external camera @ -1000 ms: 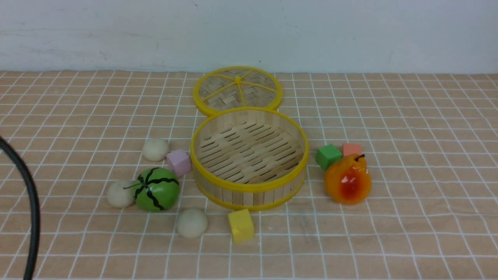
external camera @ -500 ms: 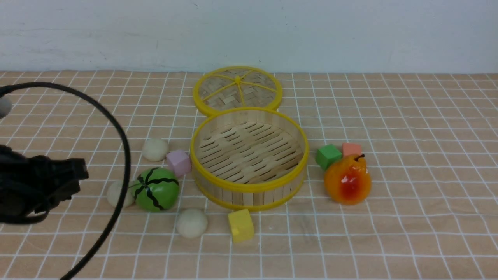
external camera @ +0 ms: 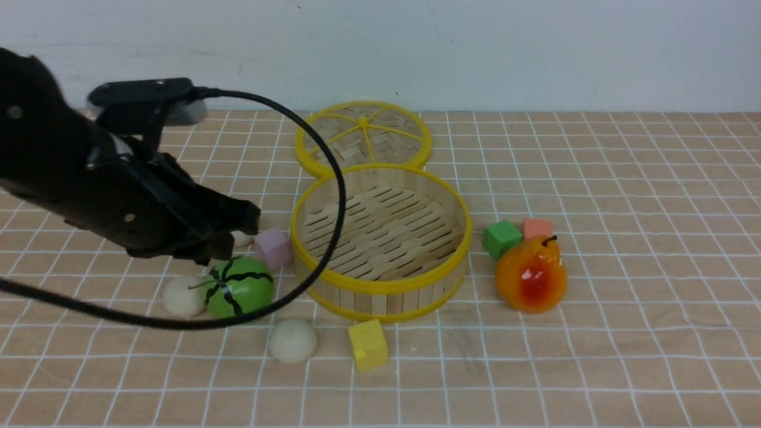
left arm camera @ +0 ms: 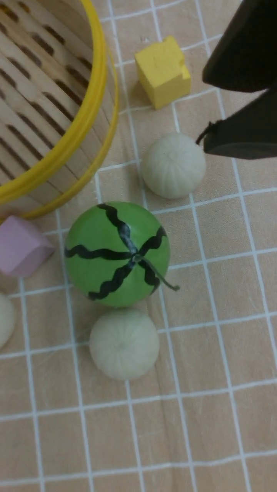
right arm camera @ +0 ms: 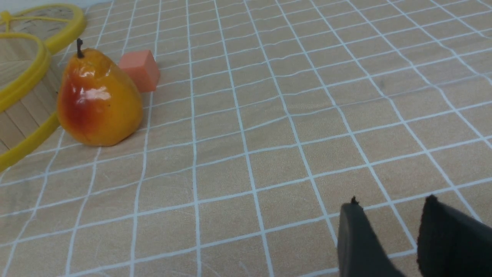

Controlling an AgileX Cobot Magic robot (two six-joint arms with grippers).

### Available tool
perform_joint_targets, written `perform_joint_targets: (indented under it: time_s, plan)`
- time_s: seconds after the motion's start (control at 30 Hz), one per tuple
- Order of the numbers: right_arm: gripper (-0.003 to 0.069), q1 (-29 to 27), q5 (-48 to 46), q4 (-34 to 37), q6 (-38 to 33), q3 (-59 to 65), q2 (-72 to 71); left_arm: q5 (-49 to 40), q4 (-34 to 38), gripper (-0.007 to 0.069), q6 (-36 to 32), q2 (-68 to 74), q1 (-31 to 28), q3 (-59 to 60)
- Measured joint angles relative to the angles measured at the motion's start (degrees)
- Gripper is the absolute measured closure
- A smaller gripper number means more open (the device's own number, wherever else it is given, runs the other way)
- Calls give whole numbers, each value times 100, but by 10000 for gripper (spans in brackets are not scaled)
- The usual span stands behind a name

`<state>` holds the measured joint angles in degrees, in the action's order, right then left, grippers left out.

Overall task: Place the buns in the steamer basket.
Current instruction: Use the left arm to grab a steamed stuffed bun

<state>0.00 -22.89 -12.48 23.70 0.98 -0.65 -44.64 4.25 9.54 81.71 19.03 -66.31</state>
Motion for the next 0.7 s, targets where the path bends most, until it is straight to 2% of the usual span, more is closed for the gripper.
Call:
perform_joint_targets:
  time_s: [0.2, 0.47, 0.7]
  plan:
    - [418, 0, 0, 0, 0, 0, 0, -56, -149, 393, 492, 465, 18, -259]
    - [418, 0, 0, 0, 0, 0, 0, 5, 7, 389, 524, 886, 23, -259]
    - [418, 0, 0, 0, 0, 0, 0, 396, 6, 387, 531, 1046, 23, -273]
